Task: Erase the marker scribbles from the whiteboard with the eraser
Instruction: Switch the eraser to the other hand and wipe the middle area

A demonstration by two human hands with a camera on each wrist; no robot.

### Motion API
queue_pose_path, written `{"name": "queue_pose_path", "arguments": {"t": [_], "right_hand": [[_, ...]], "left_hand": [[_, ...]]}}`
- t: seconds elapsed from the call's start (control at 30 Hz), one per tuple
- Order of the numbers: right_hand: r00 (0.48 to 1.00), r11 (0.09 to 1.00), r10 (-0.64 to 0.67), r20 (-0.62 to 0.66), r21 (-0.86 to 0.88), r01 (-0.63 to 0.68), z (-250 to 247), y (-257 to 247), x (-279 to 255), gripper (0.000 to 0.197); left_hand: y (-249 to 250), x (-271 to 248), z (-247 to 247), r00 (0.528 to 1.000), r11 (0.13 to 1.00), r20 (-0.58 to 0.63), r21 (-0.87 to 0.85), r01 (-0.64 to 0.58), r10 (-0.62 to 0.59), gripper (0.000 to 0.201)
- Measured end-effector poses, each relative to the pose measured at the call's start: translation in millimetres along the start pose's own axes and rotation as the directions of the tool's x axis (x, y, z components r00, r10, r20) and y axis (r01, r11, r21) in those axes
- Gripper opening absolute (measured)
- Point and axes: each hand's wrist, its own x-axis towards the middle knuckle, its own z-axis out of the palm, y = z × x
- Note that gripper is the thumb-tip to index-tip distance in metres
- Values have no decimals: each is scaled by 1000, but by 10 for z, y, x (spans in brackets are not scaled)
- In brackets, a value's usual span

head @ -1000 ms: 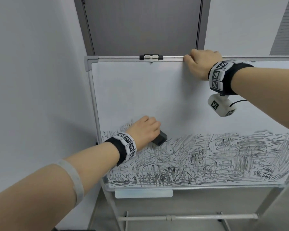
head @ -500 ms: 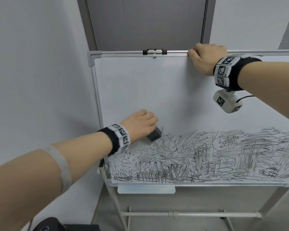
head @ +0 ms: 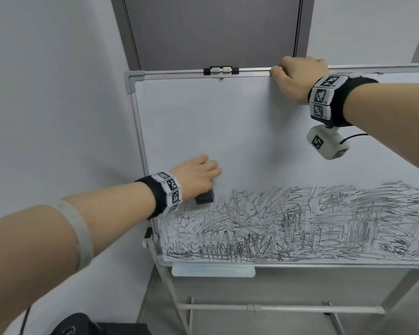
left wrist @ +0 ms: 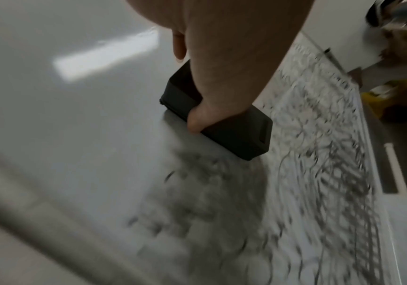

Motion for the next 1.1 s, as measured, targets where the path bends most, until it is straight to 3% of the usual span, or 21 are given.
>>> {"name": "queue_pose_path", "arguments": {"t": [0.17, 0.27, 0.43, 0.6, 0.83, 0.97, 1.1], "right_hand": [[1000, 999, 25, -18, 37, -25, 41, -45, 46, 47], [999, 998, 32, -31, 54, -30, 65, -52, 50, 46], [999, 999, 28, -15, 35, -27, 38, 31, 40, 46], [1000, 999, 25, -17, 41, -25, 34, -40, 28, 42], [999, 998, 25, -39, 55, -23, 9, 11, -8, 42], [999, 998, 14, -38, 70, -11, 7, -46, -25, 41], [999, 997, 10, -31, 75, -8, -6, -73, -32, 39]], "left_hand": [[-252, -771, 197, 997, 995, 32, 74, 62, -64, 11], [-335, -943, 270, 996, 993, 41, 96, 71, -75, 15], [-325, -814, 291, 999, 997, 42, 75, 28, -31, 25], [-253, -434, 145, 999, 998, 44, 58, -20, 17, 11], [-195, 169, -148, 1000, 999, -16, 43, -10, 11, 10], [-200, -13, -147, 999, 999, 10, 14, 34, -34, 13], [-243, -529, 30, 995, 998, 81, 28, 56, -58, 17]]}}
